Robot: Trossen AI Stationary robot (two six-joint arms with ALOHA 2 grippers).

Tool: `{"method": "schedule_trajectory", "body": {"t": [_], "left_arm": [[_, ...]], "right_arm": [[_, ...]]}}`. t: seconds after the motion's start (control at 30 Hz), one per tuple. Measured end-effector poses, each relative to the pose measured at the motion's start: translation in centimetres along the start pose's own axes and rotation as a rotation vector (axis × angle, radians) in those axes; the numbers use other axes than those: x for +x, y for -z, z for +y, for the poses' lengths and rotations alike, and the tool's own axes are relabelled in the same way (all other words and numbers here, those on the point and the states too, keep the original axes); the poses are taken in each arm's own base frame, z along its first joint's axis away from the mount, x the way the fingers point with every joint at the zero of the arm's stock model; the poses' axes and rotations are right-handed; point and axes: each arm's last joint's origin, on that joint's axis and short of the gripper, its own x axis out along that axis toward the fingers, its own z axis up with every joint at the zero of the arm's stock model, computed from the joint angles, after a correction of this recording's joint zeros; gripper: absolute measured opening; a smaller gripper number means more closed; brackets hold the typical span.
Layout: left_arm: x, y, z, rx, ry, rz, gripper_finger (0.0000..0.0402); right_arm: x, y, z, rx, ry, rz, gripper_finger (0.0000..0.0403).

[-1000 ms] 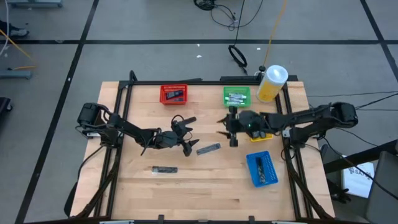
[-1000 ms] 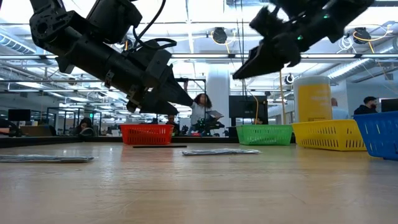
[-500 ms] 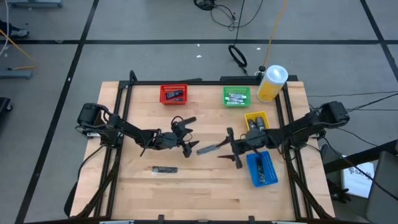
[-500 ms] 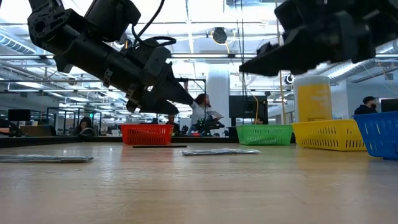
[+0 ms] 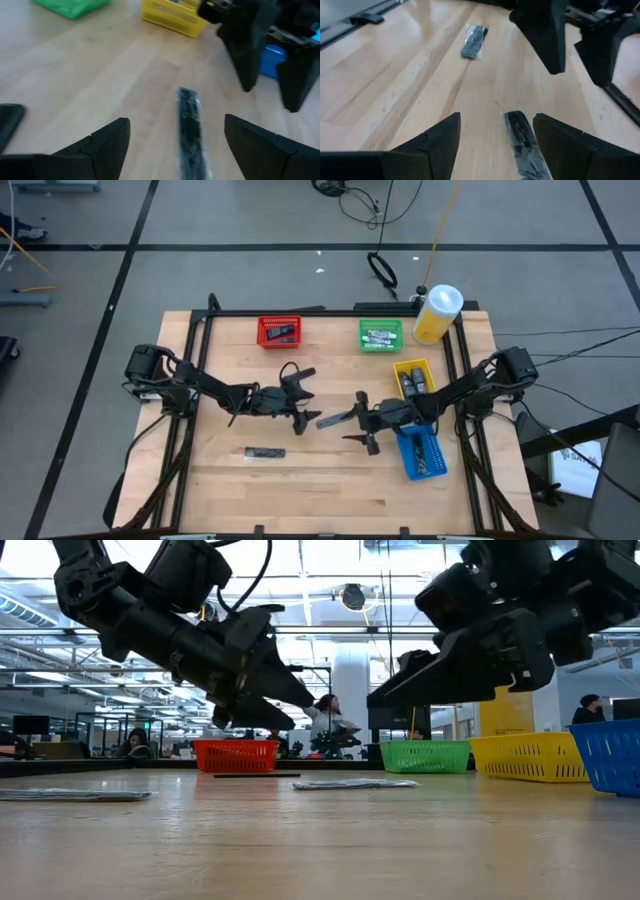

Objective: Pick & Place Travel size toiletries
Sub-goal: Put the black comb into the blue bin

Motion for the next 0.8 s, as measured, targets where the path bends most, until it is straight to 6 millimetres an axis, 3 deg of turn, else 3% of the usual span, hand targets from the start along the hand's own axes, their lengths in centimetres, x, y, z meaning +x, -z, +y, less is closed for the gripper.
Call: {"method": "schedule_trajectory", "body": {"t": [0.17,0.33,0.5,0.8], "left_arm": [[-0.1,0.1,-0.4,0.019,0.047,0.017,0.0236],[-0.1,0.4,-0.9,0.017,0.104,0.039,0.0131],[1.1,1.3,-1.4,0.001,0.161,0.026,0.0023],[5.3,1.7,-1.5,-0.028,0.126,0.097,0.0004]], "right_arm": [[1.5,-0.5,0.1,-0.015,-0.009,0.088,0.0251],[2.2,-0.7,0.0,-0.027,0.015,0.147,0.0247],[2.2,-0.6,-0.1,-0.037,0.041,0.17,0.025],[1.8,0.9,-0.4,-0.122,0.14,0.341,0.0254]]}}
